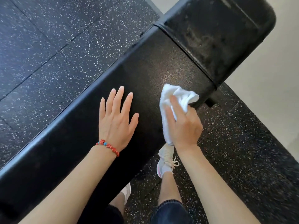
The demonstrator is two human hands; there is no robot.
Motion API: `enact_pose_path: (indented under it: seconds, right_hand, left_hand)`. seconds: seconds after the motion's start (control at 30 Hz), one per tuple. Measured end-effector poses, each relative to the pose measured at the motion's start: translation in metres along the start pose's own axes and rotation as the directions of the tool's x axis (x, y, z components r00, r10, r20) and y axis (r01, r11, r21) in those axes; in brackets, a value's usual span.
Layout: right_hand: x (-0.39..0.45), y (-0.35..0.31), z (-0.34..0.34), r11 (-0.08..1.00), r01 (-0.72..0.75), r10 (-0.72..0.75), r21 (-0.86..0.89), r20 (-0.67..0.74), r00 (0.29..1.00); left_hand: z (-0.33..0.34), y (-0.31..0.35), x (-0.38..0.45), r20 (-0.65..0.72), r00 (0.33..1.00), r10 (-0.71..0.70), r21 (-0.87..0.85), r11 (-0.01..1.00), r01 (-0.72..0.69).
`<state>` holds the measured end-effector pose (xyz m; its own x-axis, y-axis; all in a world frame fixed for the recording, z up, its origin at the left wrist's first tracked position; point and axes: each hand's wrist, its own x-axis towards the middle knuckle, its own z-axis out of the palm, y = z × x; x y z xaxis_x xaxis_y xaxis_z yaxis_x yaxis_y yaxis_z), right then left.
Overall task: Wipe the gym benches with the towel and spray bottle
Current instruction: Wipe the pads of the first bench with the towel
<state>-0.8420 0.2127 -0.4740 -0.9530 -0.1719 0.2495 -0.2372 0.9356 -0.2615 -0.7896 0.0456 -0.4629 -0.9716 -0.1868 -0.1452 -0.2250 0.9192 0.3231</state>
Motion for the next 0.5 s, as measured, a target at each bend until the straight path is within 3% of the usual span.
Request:
enact_pose_path:
  seconds: [0.1,0.2,0.3,0.5]
  right_hand:
    - [-0.004,-0.003,-0.01,0.997,-0.021,0.015,0.071,0.075,0.997]
    - [0.009,0.007,-0.023,0.963,-0.18,0.163,0.201,0.1,0.982]
    - [0.027,0.03,-0.035,0.911,-0.292,0.295,0.291,0.035,0.955]
    - [0.065,0.084,-0.037,0.904,-0.305,0.327,0.3,-0.026,0.945]
  left_hand:
    - [-0.004,0.008,-0.003,0.021,0.998,0.056,-0.031,0.998,-0.055]
    - [-0.006,0.021,-0.002,0.041,0.995,0.095,-0.057,0.994,-0.093]
    - [-0.007,0.04,0.006,0.034,0.993,0.117,-0.064,0.991,-0.114]
    - [0.0,0.088,0.045,0.021,0.992,0.122,-0.066,0.991,-0.121]
